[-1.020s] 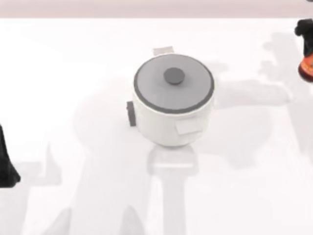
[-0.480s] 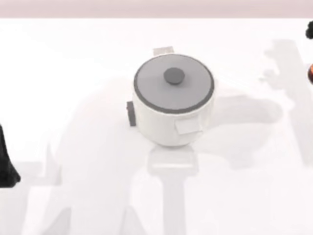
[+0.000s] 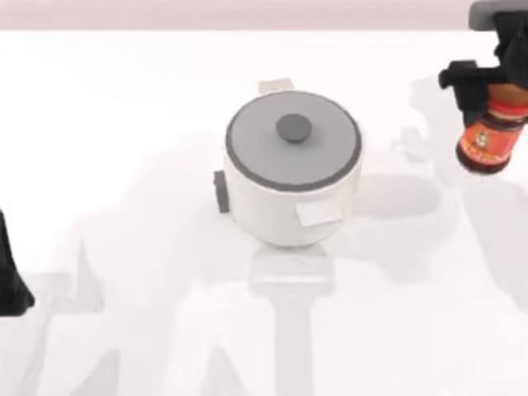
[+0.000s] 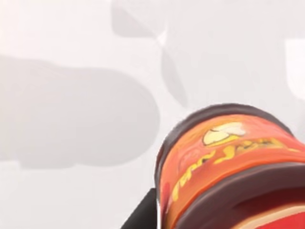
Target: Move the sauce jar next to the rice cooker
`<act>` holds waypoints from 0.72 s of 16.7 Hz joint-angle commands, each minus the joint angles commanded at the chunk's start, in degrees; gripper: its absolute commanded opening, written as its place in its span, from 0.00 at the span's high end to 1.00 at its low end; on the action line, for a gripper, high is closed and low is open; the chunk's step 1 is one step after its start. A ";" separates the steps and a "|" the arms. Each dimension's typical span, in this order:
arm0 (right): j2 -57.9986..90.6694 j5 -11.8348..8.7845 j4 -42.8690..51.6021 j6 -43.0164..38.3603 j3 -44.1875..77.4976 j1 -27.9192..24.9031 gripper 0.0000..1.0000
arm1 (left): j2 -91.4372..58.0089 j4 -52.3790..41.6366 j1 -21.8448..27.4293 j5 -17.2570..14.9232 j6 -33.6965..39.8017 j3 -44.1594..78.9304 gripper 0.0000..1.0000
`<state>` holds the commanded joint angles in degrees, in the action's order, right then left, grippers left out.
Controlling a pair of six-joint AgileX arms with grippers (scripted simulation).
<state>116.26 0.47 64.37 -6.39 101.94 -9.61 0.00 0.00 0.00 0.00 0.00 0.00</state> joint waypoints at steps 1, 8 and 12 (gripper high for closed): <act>-0.28 0.50 -1.36 -3.24 -1.65 -1.82 1.00 | 0.00 0.00 0.00 0.00 0.00 0.00 0.00; -1.31 2.02 -5.53 -11.00 -6.74 -7.32 1.00 | 0.00 0.00 0.00 0.00 0.00 0.00 0.00; -0.54 1.83 -7.39 -10.92 -7.81 -7.23 1.00 | 0.00 0.00 0.00 0.00 0.00 0.00 0.00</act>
<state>115.72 2.31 56.99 -17.30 94.13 -16.84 0.00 0.00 0.00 0.00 0.00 0.00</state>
